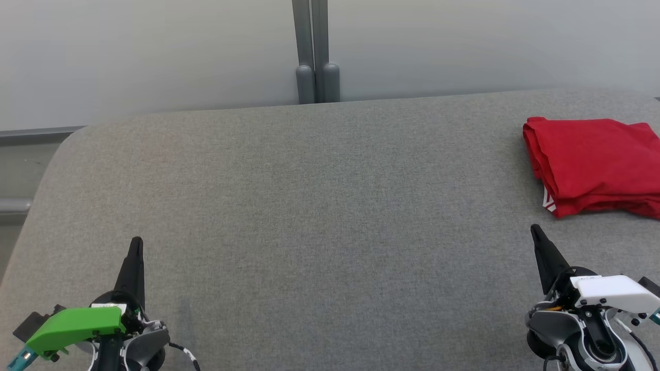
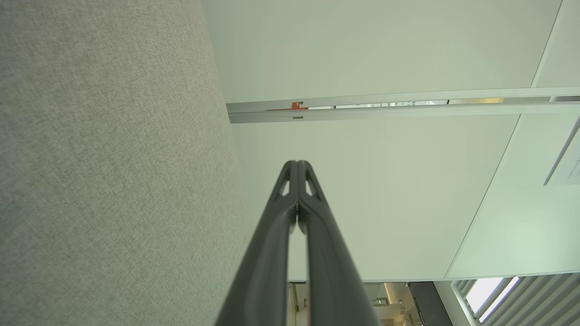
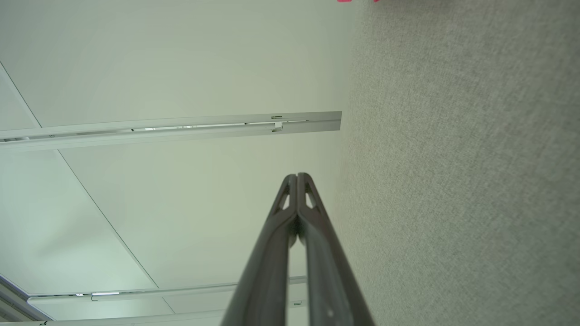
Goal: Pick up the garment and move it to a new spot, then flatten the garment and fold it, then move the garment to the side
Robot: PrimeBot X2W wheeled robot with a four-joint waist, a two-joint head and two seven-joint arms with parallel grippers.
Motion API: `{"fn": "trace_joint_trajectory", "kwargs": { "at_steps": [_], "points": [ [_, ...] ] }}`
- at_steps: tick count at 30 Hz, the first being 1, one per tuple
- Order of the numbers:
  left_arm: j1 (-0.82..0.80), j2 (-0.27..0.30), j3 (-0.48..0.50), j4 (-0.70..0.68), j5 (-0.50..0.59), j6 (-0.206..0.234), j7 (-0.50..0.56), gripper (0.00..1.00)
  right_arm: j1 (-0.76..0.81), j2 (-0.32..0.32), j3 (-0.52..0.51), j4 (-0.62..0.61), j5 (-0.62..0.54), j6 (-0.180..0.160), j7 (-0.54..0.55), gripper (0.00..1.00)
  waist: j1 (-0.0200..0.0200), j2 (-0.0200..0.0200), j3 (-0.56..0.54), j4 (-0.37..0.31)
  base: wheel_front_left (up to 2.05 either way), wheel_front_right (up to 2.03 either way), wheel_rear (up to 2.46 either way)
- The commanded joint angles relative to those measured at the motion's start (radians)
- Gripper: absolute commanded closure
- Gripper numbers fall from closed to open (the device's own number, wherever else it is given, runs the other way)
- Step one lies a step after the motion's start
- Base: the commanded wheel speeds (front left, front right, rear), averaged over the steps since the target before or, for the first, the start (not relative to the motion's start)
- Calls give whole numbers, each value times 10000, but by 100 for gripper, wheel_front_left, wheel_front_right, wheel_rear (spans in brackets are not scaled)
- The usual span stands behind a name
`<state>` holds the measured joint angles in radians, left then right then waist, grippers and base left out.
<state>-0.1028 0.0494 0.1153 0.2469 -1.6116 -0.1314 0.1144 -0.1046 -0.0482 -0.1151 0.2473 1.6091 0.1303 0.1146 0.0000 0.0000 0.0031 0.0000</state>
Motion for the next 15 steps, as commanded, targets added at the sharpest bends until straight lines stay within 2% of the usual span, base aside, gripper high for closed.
{"fn": "trace_joint_trajectory", "kwargs": {
  "at_steps": [1,15],
  "points": [
    [-127,6,20,-29,-20,-18,32,100,-71,-38,-18,-55,56,7,40,100,0,0,0,0,0,0,0],
    [-126,6,18,-28,-22,-18,32,100,-70,-38,-13,-55,60,7,36,100,0,0,0,0,0,0,0]
  ]
}}
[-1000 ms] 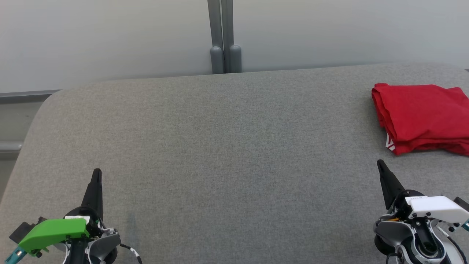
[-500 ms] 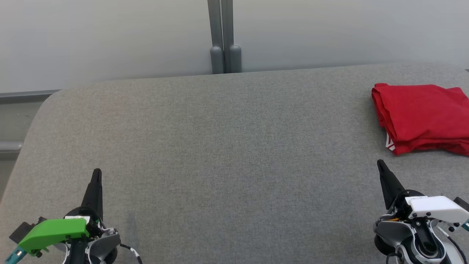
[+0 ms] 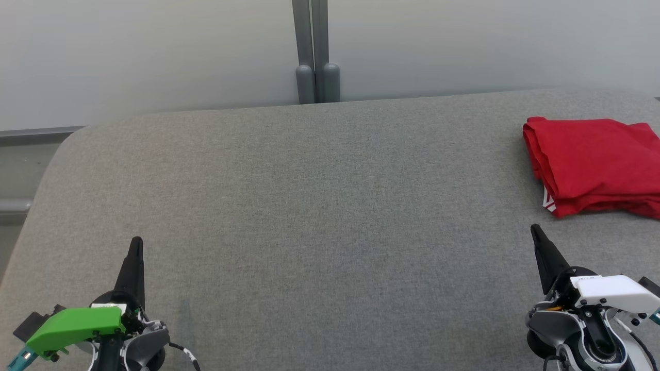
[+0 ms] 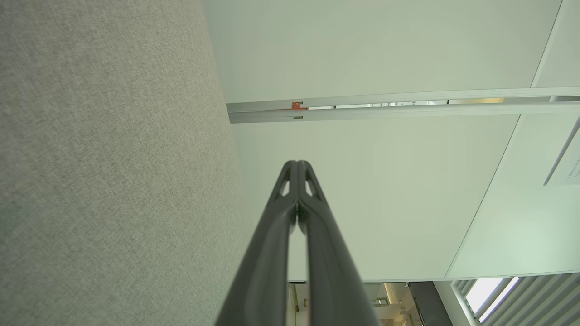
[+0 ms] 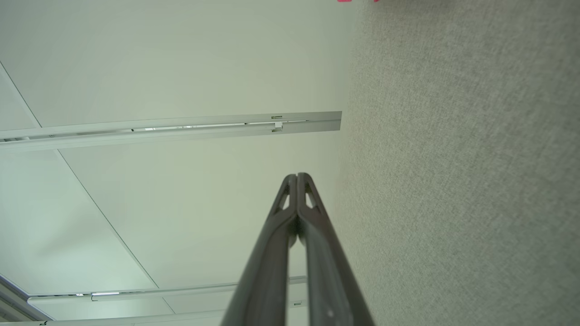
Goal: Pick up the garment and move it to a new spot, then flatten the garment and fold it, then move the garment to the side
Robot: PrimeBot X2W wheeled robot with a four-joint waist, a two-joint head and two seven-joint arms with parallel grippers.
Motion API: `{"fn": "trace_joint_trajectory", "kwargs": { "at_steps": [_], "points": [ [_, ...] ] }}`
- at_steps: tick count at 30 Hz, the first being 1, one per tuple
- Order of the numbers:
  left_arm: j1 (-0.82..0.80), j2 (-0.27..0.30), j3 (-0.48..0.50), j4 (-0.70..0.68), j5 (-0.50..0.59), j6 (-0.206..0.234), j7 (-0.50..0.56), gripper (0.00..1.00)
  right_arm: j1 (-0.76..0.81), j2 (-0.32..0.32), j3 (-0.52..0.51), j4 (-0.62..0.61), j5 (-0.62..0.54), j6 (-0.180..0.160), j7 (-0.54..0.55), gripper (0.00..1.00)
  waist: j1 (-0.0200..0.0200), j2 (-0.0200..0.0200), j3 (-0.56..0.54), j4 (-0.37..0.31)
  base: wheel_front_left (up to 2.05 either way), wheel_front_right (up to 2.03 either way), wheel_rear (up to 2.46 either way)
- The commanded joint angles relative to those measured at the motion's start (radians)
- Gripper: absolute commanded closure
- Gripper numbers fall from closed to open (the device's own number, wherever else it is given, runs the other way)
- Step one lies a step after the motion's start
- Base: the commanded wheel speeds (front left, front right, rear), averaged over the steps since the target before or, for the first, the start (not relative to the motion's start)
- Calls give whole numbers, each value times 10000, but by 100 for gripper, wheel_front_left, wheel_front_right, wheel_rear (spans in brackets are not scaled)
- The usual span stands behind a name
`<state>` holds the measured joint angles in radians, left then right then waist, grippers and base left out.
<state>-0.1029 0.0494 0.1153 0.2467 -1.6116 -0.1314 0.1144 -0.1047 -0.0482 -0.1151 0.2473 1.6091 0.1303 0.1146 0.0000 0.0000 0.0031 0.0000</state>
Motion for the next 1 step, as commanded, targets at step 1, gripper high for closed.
{"fn": "trace_joint_trajectory", "kwargs": {
  "at_steps": [1],
  "points": [
    [-125,6,19,-26,-22,-18,32,100,-69,-38,-13,-55,60,7,35,100,0,0,0,0,0,0,0]
  ]
}}
